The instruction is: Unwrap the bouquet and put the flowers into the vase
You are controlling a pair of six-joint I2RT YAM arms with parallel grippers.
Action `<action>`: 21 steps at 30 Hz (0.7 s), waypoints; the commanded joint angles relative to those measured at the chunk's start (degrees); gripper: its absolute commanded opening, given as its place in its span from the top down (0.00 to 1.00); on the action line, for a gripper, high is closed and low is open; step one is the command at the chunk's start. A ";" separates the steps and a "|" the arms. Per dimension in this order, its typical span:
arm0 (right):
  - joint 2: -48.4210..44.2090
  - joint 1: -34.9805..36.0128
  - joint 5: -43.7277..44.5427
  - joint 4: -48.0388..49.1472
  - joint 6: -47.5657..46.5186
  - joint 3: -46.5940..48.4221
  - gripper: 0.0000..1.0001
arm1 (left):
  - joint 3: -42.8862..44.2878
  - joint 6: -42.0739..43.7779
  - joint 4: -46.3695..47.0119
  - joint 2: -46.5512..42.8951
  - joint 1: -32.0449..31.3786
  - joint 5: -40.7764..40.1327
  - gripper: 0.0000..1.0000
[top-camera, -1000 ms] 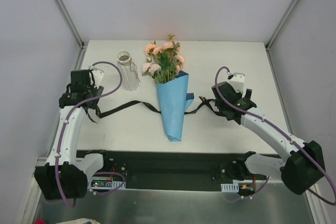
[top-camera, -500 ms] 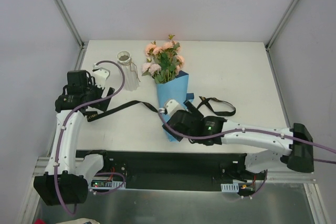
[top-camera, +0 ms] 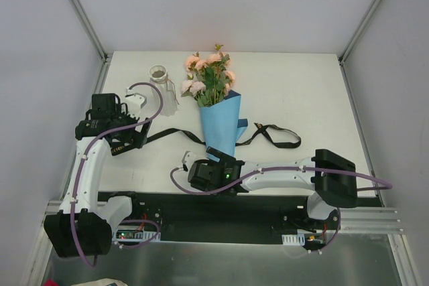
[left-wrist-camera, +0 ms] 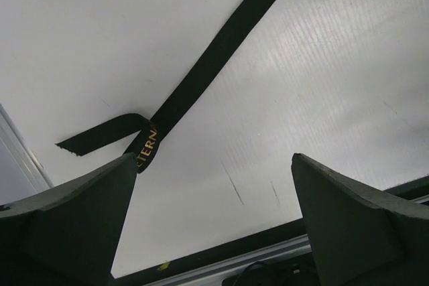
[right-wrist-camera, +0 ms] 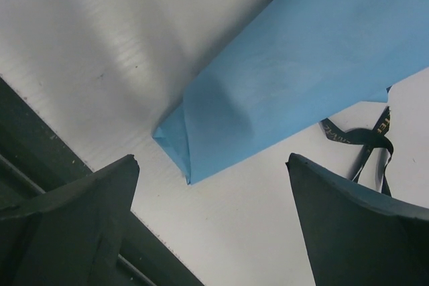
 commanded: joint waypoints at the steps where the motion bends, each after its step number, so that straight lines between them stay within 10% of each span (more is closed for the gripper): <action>1: 2.83 0.03 5.77 4.78 -1.57 1.02 0.04 | -0.47 -0.30 -0.46 -1.33 0.45 1.87 0.01; 21: 8.99 0.11 18.26 12.26 -5.44 -1.09 0.04 | -2.49 -0.30 1.30 -2.74 0.45 -0.15 0.01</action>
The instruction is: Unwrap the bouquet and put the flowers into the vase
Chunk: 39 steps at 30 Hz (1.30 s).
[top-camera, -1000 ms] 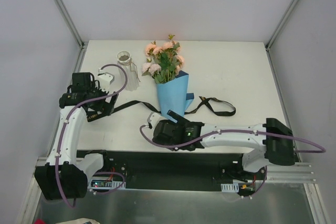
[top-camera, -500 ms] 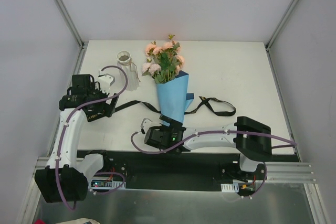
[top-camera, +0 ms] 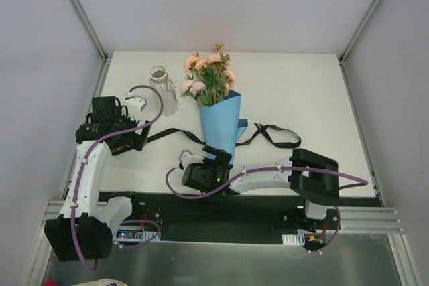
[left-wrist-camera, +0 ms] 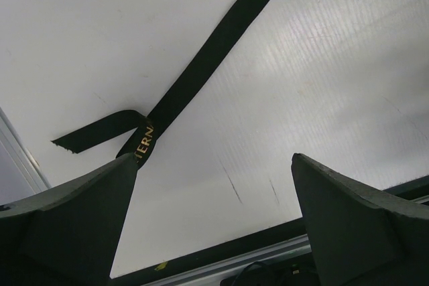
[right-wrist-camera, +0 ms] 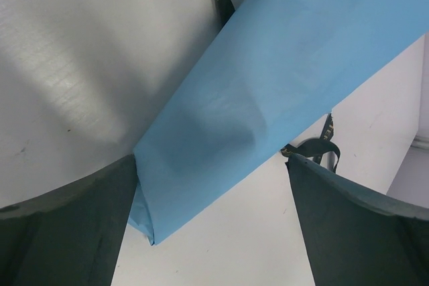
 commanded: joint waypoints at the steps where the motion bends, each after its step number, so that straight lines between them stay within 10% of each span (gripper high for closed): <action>1: 0.69 0.33 4.16 2.10 -1.24 -0.32 0.05 | -0.53 -0.41 0.80 -0.75 0.45 0.05 0.01; 25: -25.41 2.79 29.13 11.61 2.43 -8.76 0.09 | 1.41 -1.12 0.97 -0.75 0.46 -0.48 0.01; 39: -14.88 2.79 2.15 3.85 4.03 -7.27 0.04 | 1.32 -1.38 0.97 0.31 0.54 0.66 0.01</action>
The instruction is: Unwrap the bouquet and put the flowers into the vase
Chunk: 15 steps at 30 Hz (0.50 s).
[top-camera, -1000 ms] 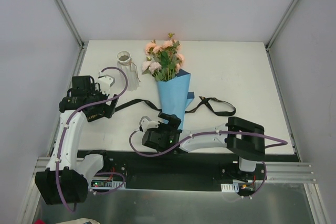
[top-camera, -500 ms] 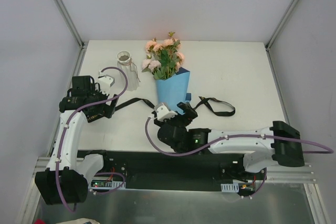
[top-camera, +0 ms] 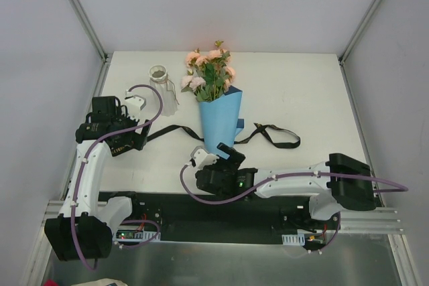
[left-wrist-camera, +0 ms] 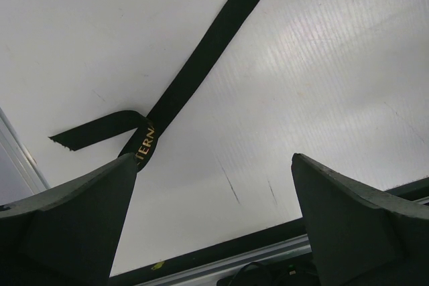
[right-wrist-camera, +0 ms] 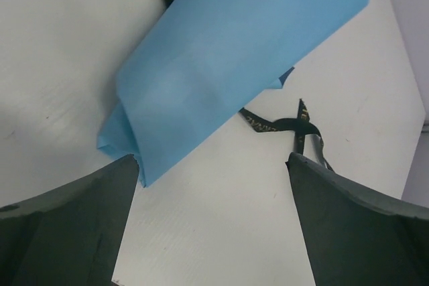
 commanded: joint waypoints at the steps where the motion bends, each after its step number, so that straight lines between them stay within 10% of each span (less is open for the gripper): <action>1: 2.30 -0.03 -5.90 0.53 -1.74 1.37 0.04 | 1.06 -0.35 0.89 0.02 0.54 1.01 0.01; 15: 12.95 -2.31 -0.11 8.79 -7.98 3.48 0.01 | 0.88 0.26 0.97 0.46 0.46 0.39 0.01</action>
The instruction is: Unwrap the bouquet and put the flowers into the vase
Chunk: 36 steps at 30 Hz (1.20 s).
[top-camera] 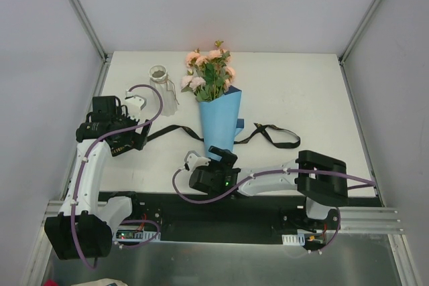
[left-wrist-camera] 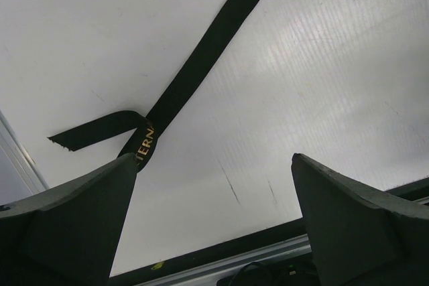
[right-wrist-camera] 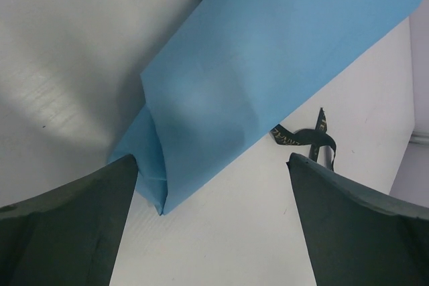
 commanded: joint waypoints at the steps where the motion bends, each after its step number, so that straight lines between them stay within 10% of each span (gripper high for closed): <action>1: 2.00 -0.50 5.21 5.21 -3.44 2.63 0.01 | 0.88 0.35 0.91 0.14 0.45 0.44 0.01; 36: 1.21 -4.81 -1.46 12.60 -9.86 2.80 0.02 | 0.53 1.93 1.08 0.49 0.45 0.26 0.01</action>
